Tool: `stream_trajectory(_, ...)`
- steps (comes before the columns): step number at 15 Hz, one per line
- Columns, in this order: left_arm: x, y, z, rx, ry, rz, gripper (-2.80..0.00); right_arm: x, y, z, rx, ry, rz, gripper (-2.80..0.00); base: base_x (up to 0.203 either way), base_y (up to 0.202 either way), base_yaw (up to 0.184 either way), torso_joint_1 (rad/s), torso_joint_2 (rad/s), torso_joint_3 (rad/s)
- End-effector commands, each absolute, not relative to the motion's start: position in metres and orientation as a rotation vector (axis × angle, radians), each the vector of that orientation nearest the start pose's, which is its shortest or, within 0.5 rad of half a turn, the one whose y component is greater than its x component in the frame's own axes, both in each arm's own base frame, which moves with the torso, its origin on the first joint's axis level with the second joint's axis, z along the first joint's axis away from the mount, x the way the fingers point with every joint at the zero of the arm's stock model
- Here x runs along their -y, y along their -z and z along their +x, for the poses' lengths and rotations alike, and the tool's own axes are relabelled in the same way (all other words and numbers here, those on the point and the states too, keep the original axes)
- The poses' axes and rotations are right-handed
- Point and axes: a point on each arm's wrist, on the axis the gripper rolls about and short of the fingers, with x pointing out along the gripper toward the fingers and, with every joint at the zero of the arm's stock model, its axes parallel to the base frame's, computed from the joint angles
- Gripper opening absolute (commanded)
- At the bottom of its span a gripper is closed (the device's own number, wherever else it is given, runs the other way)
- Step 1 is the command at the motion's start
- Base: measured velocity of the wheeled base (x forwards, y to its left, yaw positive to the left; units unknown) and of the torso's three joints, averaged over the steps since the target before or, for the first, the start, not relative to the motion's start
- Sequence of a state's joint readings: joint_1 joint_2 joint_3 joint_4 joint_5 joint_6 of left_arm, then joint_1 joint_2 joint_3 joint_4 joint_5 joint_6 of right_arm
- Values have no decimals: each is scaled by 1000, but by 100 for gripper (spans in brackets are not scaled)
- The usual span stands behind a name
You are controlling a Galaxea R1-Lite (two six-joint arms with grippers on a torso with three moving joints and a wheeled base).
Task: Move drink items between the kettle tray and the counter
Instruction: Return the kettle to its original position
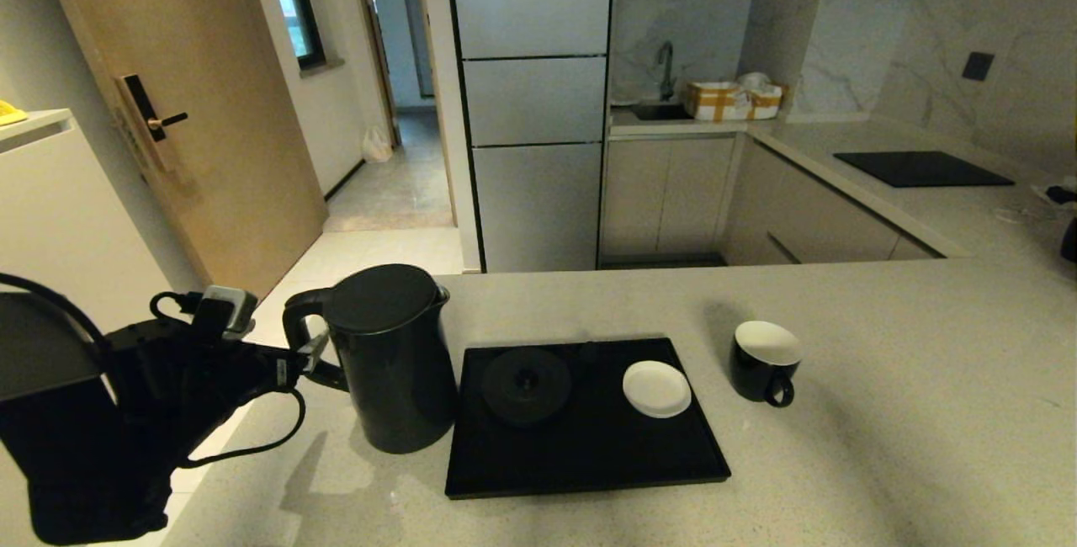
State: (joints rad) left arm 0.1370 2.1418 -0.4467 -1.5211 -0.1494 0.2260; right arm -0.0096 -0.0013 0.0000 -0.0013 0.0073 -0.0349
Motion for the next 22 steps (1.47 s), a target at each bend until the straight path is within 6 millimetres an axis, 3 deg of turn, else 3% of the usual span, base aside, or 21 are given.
stream_trajectory(1,-38,-44,331,-155,22,212,0,0,-76,-23,3,0,-35,-280,0,0,0,0,0,0)
stream_trajectory(11,-13,-33,335,-175,106,218,0,0,-76,-23,3,0,-35,-280,0,0,0,0,0,0)
stream_trajectory(12,-11,-34,335,-173,109,219,-280,0,-76,-23,3,0,-35,-280,0,0,0,0,0,0)
stream_trajectory(22,-7,-42,333,-151,116,215,-280,0,-76,-23,3,1,-35,-280,0,0,0,0,0,0)
